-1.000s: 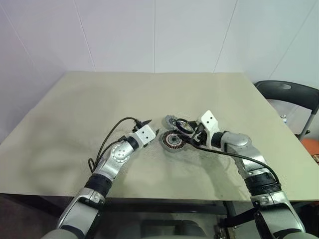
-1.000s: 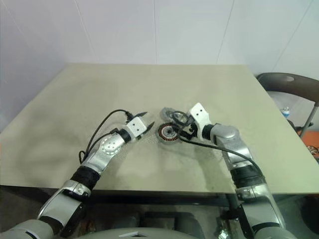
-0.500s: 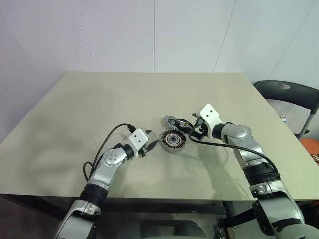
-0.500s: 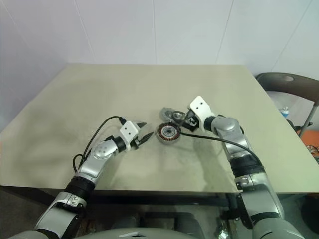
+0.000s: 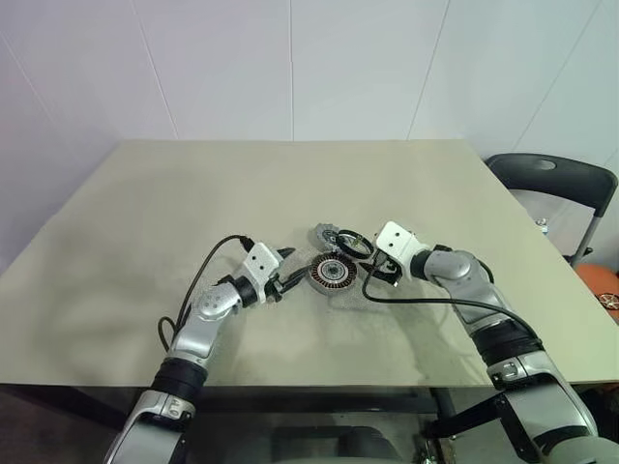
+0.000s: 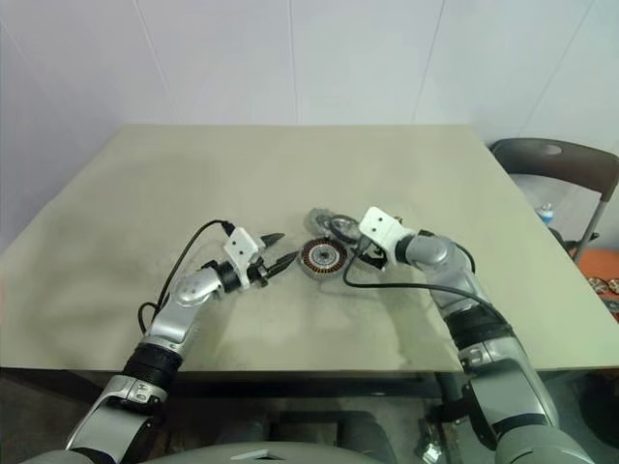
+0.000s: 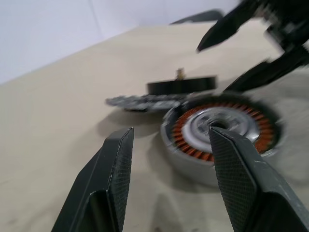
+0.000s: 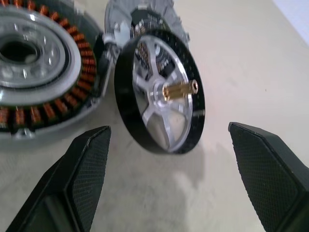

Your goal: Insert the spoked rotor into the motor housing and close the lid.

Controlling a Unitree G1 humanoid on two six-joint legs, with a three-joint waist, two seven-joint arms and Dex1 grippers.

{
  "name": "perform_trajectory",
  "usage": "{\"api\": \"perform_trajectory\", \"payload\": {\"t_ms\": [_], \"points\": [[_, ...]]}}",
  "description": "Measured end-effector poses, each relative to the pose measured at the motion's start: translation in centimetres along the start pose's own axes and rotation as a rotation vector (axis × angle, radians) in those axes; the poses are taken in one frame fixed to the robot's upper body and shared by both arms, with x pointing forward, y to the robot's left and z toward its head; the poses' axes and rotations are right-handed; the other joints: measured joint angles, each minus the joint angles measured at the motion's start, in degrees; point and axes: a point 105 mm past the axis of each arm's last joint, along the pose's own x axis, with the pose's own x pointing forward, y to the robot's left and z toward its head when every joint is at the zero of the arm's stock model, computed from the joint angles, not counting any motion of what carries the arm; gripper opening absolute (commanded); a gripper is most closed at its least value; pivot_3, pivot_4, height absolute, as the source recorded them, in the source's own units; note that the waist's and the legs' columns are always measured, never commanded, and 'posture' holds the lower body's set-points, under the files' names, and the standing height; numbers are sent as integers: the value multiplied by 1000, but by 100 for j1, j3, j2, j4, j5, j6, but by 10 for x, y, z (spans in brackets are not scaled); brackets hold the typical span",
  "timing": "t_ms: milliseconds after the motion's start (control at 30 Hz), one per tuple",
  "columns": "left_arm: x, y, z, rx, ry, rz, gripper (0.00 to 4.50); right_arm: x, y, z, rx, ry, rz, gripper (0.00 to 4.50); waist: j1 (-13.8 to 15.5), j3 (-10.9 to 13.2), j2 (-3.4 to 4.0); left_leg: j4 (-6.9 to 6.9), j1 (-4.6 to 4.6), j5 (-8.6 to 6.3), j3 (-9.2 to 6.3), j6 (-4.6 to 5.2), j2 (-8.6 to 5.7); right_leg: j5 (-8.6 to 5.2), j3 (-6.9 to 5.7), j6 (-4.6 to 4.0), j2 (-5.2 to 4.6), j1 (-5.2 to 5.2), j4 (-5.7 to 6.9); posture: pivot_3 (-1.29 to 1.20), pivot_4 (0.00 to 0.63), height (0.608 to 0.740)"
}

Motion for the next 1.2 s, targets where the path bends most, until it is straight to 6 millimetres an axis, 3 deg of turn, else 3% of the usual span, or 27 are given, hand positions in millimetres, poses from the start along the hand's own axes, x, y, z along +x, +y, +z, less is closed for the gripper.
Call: {"api": "perform_trajectory", "payload": {"t_ms": [300, 400, 733, 1033, 1200], "points": [[-10, 2, 2, -113, -12, -23, 2637, 9, 8, 6, -37, -25, -19, 4080, -14, 0, 0, 0, 2, 0, 0, 0, 0, 0, 1, 0, 3, 1, 0, 0, 0, 740], [-12, 5, 3, -123, -20, -11, 2694, 13, 13, 5, -40, -24, -20, 3482, -28, 0, 0, -1, 1, 0, 1, 0, 1, 0, 2, 0, 3, 0, 0, 0, 0, 740], [-12, 5, 4, -132, -21, -1, 2694, 19, 30, 6, -43, -44, 14, 64, -21, 0, 0, -3, 3, 0, 0, 0, 1, 0, 2, 0, 3, 0, 0, 0, 0, 740], [-11, 5, 4, -136, -25, 4, 2694, 19, 24, 11, -29, -72, -23, 64, -15, 0, 0, -3, 2, 0, 0, 0, 1, 0, 2, 0, 0, 0, -2, 0, 0, 740], [-11, 5, 4, -136, -26, 5, 2694, 11, 16, 21, 102, -150, 3, 64, -14, 1, 0, -3, 2, 0, -1, 0, 1, 0, 2, 0, 1, 0, -2, 0, 0, 740]]}}
